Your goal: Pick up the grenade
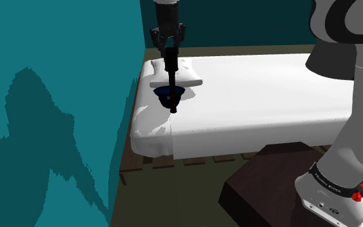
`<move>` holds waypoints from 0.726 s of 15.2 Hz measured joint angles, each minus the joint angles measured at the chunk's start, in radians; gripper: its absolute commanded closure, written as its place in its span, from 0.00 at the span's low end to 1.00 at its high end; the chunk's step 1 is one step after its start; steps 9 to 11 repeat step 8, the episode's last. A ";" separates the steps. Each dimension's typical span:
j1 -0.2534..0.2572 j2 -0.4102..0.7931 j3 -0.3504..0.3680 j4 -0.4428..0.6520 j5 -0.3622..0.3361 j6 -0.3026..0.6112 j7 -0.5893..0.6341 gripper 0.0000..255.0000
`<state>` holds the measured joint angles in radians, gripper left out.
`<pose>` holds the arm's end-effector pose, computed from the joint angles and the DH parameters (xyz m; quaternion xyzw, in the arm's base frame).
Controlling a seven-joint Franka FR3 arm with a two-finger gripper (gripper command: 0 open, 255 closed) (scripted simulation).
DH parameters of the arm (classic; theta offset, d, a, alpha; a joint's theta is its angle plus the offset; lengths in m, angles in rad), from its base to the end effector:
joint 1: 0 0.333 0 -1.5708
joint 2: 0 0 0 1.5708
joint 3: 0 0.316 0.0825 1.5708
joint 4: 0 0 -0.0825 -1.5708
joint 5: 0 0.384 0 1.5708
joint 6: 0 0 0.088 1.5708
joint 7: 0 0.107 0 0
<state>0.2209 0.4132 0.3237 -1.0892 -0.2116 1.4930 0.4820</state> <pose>0.6035 0.2774 0.6000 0.9991 0.0095 0.0237 0.0342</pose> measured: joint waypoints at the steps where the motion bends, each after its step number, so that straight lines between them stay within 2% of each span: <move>1: 0.005 0.008 0.000 0.026 -0.003 -0.019 0.000 1.00; 8: 0.048 0.094 -0.006 0.261 -0.031 -0.166 -0.013 1.00; 11: 0.048 0.094 -0.006 0.261 -0.031 -0.166 -0.013 1.00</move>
